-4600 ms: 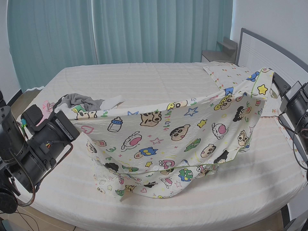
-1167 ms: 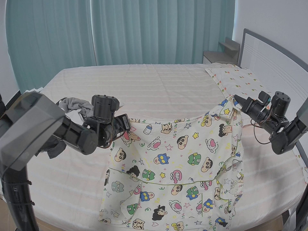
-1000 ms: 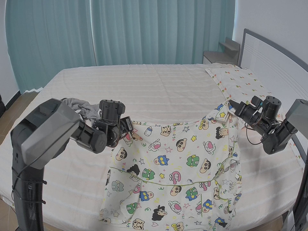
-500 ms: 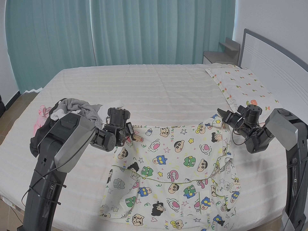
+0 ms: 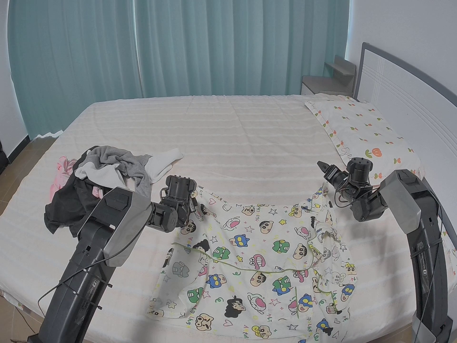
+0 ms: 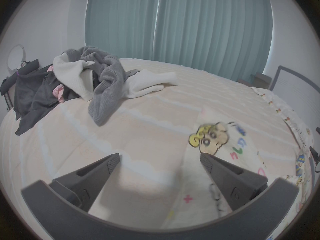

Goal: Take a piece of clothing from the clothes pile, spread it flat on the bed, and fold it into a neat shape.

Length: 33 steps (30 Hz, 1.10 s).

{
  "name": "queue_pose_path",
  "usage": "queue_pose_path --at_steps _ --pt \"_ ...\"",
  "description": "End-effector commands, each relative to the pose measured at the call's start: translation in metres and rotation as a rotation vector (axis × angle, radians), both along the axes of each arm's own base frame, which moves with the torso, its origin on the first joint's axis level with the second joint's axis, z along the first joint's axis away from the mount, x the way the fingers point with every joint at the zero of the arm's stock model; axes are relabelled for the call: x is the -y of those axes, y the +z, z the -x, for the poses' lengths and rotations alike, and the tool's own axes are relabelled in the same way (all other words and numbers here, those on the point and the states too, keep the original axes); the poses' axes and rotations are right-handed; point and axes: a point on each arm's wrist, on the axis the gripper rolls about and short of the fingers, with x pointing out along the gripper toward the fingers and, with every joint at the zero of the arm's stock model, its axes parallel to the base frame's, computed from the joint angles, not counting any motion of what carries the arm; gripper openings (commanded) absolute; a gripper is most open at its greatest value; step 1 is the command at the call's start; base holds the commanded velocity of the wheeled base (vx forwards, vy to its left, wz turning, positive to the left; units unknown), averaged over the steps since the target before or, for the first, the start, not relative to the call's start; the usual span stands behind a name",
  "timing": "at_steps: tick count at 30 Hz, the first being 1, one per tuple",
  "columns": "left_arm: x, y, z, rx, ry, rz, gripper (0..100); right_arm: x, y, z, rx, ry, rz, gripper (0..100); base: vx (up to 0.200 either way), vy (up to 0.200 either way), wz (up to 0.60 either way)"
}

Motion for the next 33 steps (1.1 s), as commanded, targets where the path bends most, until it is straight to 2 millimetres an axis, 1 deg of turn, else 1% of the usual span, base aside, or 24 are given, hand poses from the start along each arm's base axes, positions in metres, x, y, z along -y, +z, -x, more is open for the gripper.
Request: queue_pose_path --at_steps 1,2,4,5,6,8,10,11,13,14,16,17,18,19,20,21,22,24,26,27,28,30,32,33 --pt "-0.02 0.002 -0.006 0.004 0.044 -0.003 100 0.009 -0.003 0.007 -0.033 -0.033 0.0 100 0.0 0.0 0.0" --pt "-0.026 0.017 -0.009 0.026 0.055 0.002 100 0.012 0.011 0.019 -0.052 -0.032 -0.008 100 0.0 0.0 0.0" --pt "-0.031 0.034 -0.011 0.044 0.065 0.01 100 0.015 0.024 0.034 -0.06 -0.021 -0.015 100 0.0 0.0 0.0" --pt "-0.032 0.035 -0.011 0.045 0.065 0.012 100 0.015 0.026 0.035 -0.057 -0.018 -0.017 100 0.0 0.0 0.0" --pt "-0.037 0.056 -0.012 0.068 0.06 0.033 100 0.015 0.041 0.051 -0.027 0.0 -0.028 100 0.0 0.0 0.0" --pt "-0.038 0.074 -0.013 0.09 0.035 0.061 100 0.015 0.05 0.07 -0.008 0.011 -0.041 100 0.0 0.0 0.0" --pt "-0.041 0.085 -0.013 0.098 0.015 0.08 100 0.014 0.055 0.087 -0.003 0.035 -0.047 100 0.0 0.0 0.0" --pt "-0.043 0.092 -0.013 0.104 0.002 0.092 100 0.013 0.057 0.102 -0.002 0.054 -0.051 100 0.0 0.0 0.0" --pt "-0.045 0.101 -0.012 0.112 0.0 0.101 100 0.012 0.065 0.124 0.01 0.072 -0.055 100 0.0 0.0 0.0" --pt "-0.045 0.109 -0.011 0.123 0.005 0.112 100 0.011 0.07 0.135 0.017 0.078 -0.057 100 0.0 0.0 0.0" --pt "-0.047 0.134 -0.007 0.154 0.018 0.16 100 0.008 0.079 0.156 0.026 0.086 -0.057 100 0.0 0.0 0.0" --pt "-0.047 0.158 -0.003 0.186 0.007 0.214 100 0.005 0.088 0.171 0.041 0.099 -0.059 100 0.0 0.0 0.0" --pt "-0.047 0.162 -0.002 0.192 0.004 0.222 100 0.005 0.089 0.173 0.044 0.1 -0.059 100 0.0 0.0 0.0" --pt "-0.047 0.188 0.013 0.188 -0.028 0.321 100 0.002 0.099 0.196 0.057 0.109 -0.079 100 0.0 0.0 0.0" --pt "-0.047 0.194 0.024 0.164 -0.039 0.365 100 -0.002 0.103 0.208 0.061 0.121 -0.09 100 0.0 0.0 0.0" --pt "-0.047 0.196 0.028 0.155 -0.043 0.377 100 -0.003 0.104 0.212 0.063 0.124 -0.095 100 0.0 0.0 0.0" --pt "-0.045 0.2 0.053 0.092 -0.069 0.436 100 -0.01 0.11 0.234 0.073 0.147 -0.123 100 0.0 0.0 0.0" --pt "-0.042 0.195 0.087 -0.006 -0.095 0.474 100 -0.015 0.114 0.258 0.077 0.168 -0.165 100 0.0 0.0 0.0" --pt "-0.04 0.185 0.12 -0.073 -0.109 0.507 100 -0.018 0.11 0.28 0.038 0.184 -0.193 100 0.0 0.0 0.0" --pt "-0.038 0.178 0.138 -0.1 -0.119 0.529 100 -0.017 0.107 0.29 0.006 0.184 -0.2 100 0.0 0.0 0.0" --pt "-0.037 0.172 0.15 -0.112 -0.128 0.544 100 -0.016 0.105 0.297 -0.013 0.182 -0.2 100 0.0 0.0 0.0" --pt "-0.038 0.156 0.19 -0.122 -0.149 0.566 100 -0.012 0.102 0.316 -0.061 0.169 -0.22 100 0.0 0.0 0.0" --pt "-0.041 0.146 0.216 -0.127 -0.168 0.568 100 -0.011 0.1 0.325 -0.089 0.168 -0.247 100 0.0 0.0 0.0" --pt "-0.041 0.144 0.22 -0.128 -0.171 0.567 100 -0.011 0.099 0.326 -0.093 0.171 -0.248 100 0.0 0.0 0.0"
